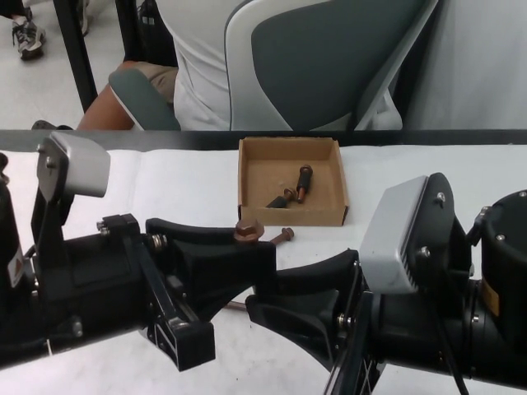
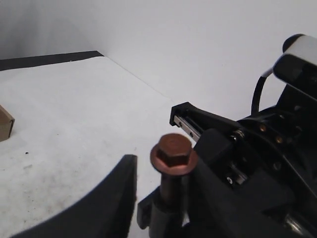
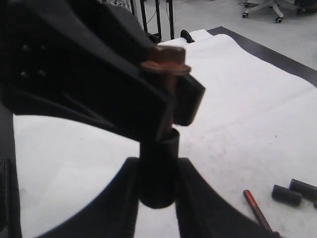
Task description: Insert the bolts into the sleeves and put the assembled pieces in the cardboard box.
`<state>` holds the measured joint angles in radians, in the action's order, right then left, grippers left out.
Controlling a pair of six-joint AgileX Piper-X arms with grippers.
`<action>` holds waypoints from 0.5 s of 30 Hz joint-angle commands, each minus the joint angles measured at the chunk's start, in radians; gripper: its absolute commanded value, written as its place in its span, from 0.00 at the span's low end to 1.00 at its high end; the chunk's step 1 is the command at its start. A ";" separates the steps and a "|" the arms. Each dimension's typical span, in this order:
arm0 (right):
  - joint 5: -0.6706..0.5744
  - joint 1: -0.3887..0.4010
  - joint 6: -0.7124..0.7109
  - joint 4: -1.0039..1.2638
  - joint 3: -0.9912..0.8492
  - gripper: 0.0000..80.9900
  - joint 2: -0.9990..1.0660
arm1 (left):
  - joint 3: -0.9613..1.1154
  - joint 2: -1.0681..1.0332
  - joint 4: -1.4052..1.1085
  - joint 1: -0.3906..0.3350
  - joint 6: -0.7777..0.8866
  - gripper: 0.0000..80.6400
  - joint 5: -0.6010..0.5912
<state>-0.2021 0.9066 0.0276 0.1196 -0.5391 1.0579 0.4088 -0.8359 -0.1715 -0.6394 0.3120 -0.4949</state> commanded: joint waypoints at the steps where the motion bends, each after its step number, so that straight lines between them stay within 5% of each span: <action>1: 0.002 0.001 -0.005 0.044 -0.018 0.00 -0.006 | 0.002 0.004 0.012 0.002 0.035 0.49 0.006; 15: 0.021 -0.004 -0.005 0.077 -0.018 0.00 -0.006 | 0.002 0.004 0.101 0.002 -0.104 0.49 0.166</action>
<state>-0.1833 0.9066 0.0276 0.1413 -0.5433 1.0597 0.4110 -0.8359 -0.1163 -0.6394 0.2349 -0.3918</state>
